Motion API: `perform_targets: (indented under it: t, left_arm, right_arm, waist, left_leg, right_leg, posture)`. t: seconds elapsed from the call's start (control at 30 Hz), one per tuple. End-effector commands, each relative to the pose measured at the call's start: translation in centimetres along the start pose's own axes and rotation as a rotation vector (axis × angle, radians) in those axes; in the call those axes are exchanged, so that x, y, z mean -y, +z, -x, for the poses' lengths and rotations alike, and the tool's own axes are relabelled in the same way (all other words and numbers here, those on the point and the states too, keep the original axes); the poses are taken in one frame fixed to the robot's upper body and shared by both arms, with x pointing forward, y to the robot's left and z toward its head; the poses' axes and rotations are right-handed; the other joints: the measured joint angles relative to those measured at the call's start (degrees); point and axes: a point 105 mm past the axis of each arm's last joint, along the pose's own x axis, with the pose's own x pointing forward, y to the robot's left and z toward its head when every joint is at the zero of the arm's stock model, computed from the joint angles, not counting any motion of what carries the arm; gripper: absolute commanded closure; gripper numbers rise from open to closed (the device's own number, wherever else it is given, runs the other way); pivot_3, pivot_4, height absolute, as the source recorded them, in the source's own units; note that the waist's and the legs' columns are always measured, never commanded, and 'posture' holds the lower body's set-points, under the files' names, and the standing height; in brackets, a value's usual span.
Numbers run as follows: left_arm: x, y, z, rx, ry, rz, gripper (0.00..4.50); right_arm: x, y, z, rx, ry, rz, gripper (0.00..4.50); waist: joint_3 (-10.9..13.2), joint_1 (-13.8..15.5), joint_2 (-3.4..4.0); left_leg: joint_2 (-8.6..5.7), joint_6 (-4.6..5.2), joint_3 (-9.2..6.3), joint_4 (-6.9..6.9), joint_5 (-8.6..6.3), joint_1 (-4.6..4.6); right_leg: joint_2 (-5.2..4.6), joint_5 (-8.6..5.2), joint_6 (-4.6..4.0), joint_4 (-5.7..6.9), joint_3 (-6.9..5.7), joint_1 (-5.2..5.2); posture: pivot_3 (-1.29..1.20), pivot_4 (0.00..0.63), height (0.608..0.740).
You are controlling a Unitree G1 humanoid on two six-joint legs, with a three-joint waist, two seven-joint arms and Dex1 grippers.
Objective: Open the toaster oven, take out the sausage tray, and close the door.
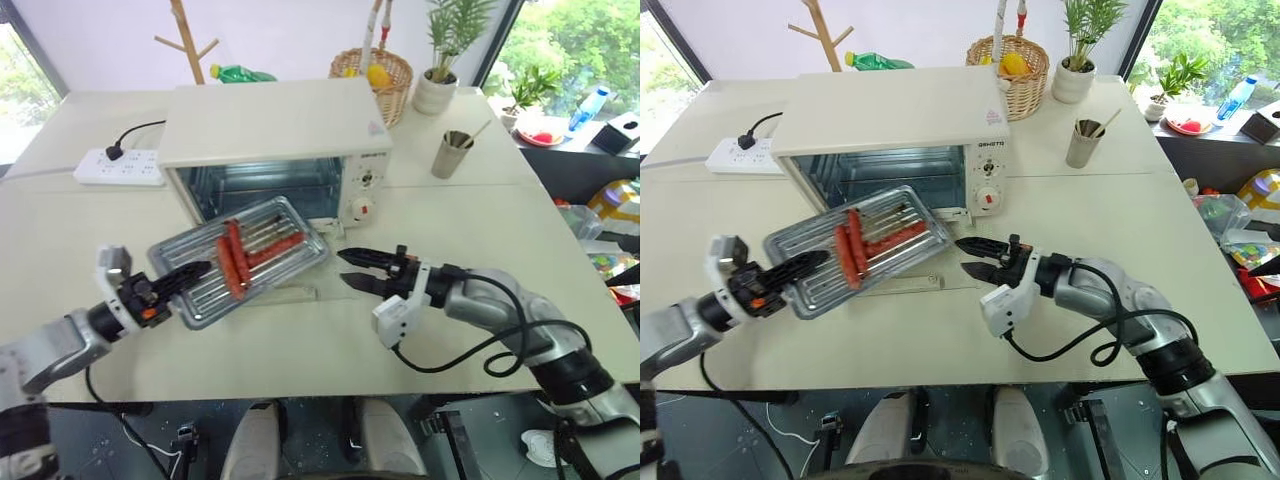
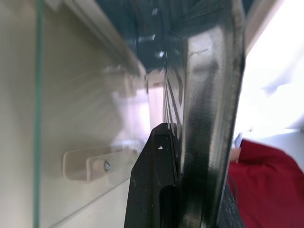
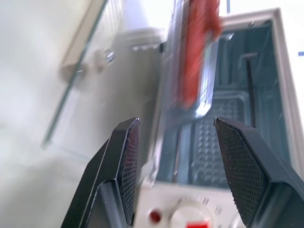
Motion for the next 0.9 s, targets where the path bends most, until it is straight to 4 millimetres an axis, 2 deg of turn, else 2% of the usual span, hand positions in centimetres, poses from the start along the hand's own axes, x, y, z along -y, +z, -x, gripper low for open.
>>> perform_targets:
  t: [0.03,0.17,0.27,0.33,0.43,0.53,0.57,0.7,0.9]
  left_arm:
    - [2.1,0.3,1.9,0.049,-0.061,-0.069,4.50]
    - [2.5,-0.2,3.4,0.090,-0.062,-0.094,4.50]
    - [2.7,-1.0,6.2,0.176,-0.029,-0.124,4.50]
    - [2.8,-1.5,7.6,0.226,0.000,-0.135,4.50]
    - [2.9,-1.7,9.6,0.322,0.037,-0.148,4.50]
    - [3.0,-2.0,11.0,0.393,0.058,-0.156,4.50]
    - [2.9,-2.2,11.3,0.412,0.067,-0.154,4.50]
    - [2.7,-2.6,12.2,0.473,0.094,-0.147,4.50]
    - [2.6,-2.2,14.2,0.580,0.117,-0.150,4.50]
  right_arm:
    - [0.6,-0.7,0.9,-0.017,-0.030,-0.020,1.97]
    - [0.1,-2.1,1.4,-0.067,-0.031,-0.108,1.97]
    - [-0.7,-4.9,1.6,-0.167,-0.040,-0.244,1.97]
    - [-1.2,-5.9,1.7,-0.196,-0.032,-0.291,1.97]
    - [-2.2,-6.7,1.6,-0.217,-0.005,-0.340,2.79]
    - [-3.1,-7.3,1.5,-0.228,0.034,-0.353,4.27]
    - [-3.2,-7.3,1.4,-0.224,0.041,-0.352,4.39]
    - [-3.6,-6.7,0.5,-0.180,0.077,-0.352,4.39]
    - [-4.2,-5.4,-1.2,-0.108,0.107,-0.336,4.39]
  waist:
    - [-0.01,-0.04,-0.01]
    - [-0.01,0.04,-0.02]
    - [-0.04,-0.19,-0.07]
    - [-0.04,-0.25,-0.08]
    - [-0.05,-0.07,-0.09]
    - [-0.07,0.06,-0.13]
    - [-0.08,0.08,-0.13]
    - [-0.11,-0.04,-0.18]
    - [-0.12,-0.09,-0.20]
  left_leg:
    - [-0.01,0.00,0.01,0.00,0.00,0.00]
    - [0.00,0.00,0.14,0.00,0.00,0.00]
    - [0.03,0.00,0.38,0.01,0.00,0.02]
    - [0.04,0.03,0.51,-0.01,-0.02,0.11]
    - [0.03,0.04,0.66,0.00,-0.03,0.13]
    - [0.01,0.03,0.65,0.02,-0.03,0.13]
    - [0.01,0.03,0.65,0.03,-0.03,0.12]
    - [-0.01,0.02,0.67,0.02,-0.04,0.09]
    - [-0.01,0.03,0.66,0.02,-0.04,0.09]
  right_leg:
    - [0.01,0.00,0.00,-0.01,0.00,0.00]
    - [0.02,-0.01,-0.02,-0.06,0.05,0.01]
    - [-0.01,-0.02,-0.03,-0.09,0.11,0.01]
    - [-0.04,-0.02,-0.02,-0.13,0.30,0.01]
    - [-0.01,-0.02,-0.03,-0.16,0.33,0.01]
    - [0.00,-0.03,-0.04,-0.17,0.33,0.02]
    - [0.00,-0.03,-0.04,-0.19,0.33,0.02]
    - [-0.01,-0.03,-0.04,-0.25,0.34,0.03]
    - [0.07,-0.03,-0.04,-0.24,0.34,0.02]
  posture:
    - [0.00,0.150,0.740]
    - [0.00,0.150,0.740]
    - [0.00,0.150,0.740]
    - [0.00,0.150,0.740]
    - [0.00,0.150,0.740]
    - [0.00,0.150,0.740]
    - [0.00,0.150,0.740]
    - [0.00,0.150,0.740]
    - [0.00,0.150,0.740]
